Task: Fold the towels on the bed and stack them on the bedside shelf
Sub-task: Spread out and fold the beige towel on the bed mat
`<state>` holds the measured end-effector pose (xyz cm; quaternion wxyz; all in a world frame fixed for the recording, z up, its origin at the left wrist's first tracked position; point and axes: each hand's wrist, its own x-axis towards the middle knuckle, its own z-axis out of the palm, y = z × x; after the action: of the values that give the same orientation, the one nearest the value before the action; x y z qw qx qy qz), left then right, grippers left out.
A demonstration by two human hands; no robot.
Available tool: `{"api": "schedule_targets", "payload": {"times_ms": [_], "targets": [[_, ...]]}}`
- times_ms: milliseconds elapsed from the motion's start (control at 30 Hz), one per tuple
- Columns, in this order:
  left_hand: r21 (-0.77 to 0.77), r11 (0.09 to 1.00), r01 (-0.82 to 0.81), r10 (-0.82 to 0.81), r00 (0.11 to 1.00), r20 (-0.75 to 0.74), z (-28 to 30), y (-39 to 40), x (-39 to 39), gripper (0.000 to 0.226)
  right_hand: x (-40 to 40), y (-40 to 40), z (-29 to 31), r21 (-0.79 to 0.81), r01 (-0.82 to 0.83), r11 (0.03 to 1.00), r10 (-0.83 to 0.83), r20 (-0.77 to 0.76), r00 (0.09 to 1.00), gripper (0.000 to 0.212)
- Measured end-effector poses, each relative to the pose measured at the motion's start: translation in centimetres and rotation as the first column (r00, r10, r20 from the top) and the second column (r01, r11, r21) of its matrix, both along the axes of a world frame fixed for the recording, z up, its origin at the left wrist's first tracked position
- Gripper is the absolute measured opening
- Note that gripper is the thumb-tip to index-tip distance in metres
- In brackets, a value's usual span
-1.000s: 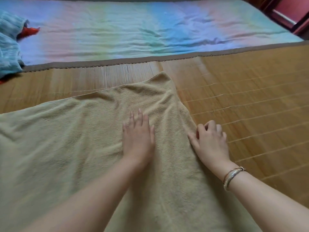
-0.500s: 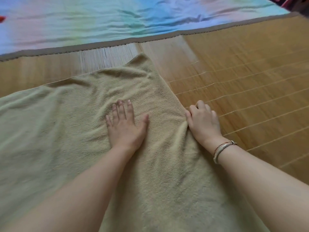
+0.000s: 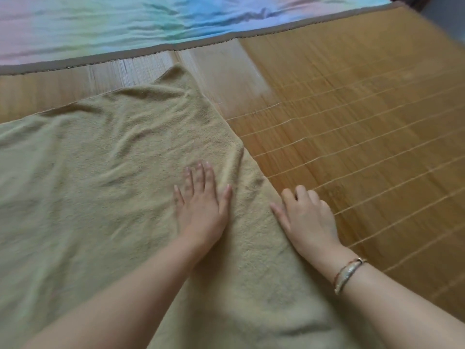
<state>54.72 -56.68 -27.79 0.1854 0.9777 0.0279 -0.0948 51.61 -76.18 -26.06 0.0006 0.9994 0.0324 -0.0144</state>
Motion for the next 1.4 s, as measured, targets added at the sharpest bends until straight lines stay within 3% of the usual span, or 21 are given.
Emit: {"api": "schedule_targets", "payload": {"times_ms": [100, 200, 300, 433, 533, 667, 733, 800, 867, 967, 1067, 1267, 1400], "targets": [[0.020, 0.999, -0.026, 0.025, 1.000, 0.011, -0.6, -0.4, 0.5, 0.071, 0.1, 0.2, -0.6, 0.021, -0.087, 0.996, 0.086, 0.054, 0.995, 0.028], [0.069, 0.997, -0.017, 0.019, 1.000, -0.018, -0.8, -0.8, 0.9, 0.072, 0.0, -1.0, -0.4, 0.142, 0.122, 0.982, -0.124, 0.010, 0.992, 0.036], [0.110, 0.994, -0.006, 0.012, 0.998, -0.057, -0.4, -1.3, 1.6, 0.073, -0.6, -1.7, 0.1, 0.149, 0.152, 0.977, -0.149, -0.035, 0.988, 0.040], [0.188, 0.976, 0.106, -0.118, 0.991, 0.055, 1.1, -2.9, 2.7, 0.061, -1.0, -3.1, 1.1, 0.260, 0.244, 0.934, -0.177, -0.256, 0.950, 0.052], [0.116, 0.986, 0.120, -0.136, 0.980, 0.144, 2.6, -5.2, 3.8, 0.050, -0.9, -4.6, 1.8, 0.388, 0.316, 0.866, -0.103, -0.479, 0.872, 0.043], [0.153, 0.987, -0.053, 0.062, 0.997, -0.054, 3.2, -8.7, 5.4, 0.080, -0.9, -5.2, 2.4, 0.499, 0.353, 0.792, -0.009, -0.568, 0.823, 0.032], [0.139, 0.980, -0.143, 0.158, 0.982, -0.105, 3.2, -9.6, 5.8, 0.089, -1.4, -4.7, 3.0, 0.645, 0.390, 0.657, 0.071, -0.568, 0.820, 0.028], [0.113, 0.978, -0.177, 0.192, 0.973, -0.131, 3.4, -9.9, 5.9, 0.086, -2.1, -3.9, 3.5, 0.785, 0.458, 0.418, 0.169, -0.562, 0.810, 0.027], [0.009, 0.977, -0.212, 0.211, 0.967, -0.141, 3.8, -9.4, 6.0, 0.073, -2.8, -3.0, 4.1, 0.835, 0.465, 0.295, 0.217, -0.532, 0.819, 0.027], [-0.311, 0.915, -0.257, 0.238, 0.966, -0.098, 5.4, -7.5, 5.4, 0.059, -3.6, -1.5, 5.6, 0.872, 0.429, 0.236, 0.257, -0.482, 0.838, 0.022], [-0.494, 0.824, -0.277, 0.266, 0.959, -0.094, 7.8, -4.8, 4.4, 0.038, -4.1, 0.7, 7.9, 0.887, 0.408, 0.218, 0.291, -0.458, 0.840, 0.015], [-0.688, 0.671, -0.275, 0.286, 0.953, -0.102, 11.7, 4.4, 1.0, 0.039, -6.6, 10.1, 12.1, 0.909, 0.323, 0.263, 0.396, -0.406, 0.823, 0.024], [-0.705, 0.653, -0.278, 0.290, 0.951, -0.106, 14.0, 14.0, -3.3, 0.060, -9.5, 18.2, 14.1, 0.913, 0.267, 0.308, 0.434, -0.385, 0.814, 0.017]]}}
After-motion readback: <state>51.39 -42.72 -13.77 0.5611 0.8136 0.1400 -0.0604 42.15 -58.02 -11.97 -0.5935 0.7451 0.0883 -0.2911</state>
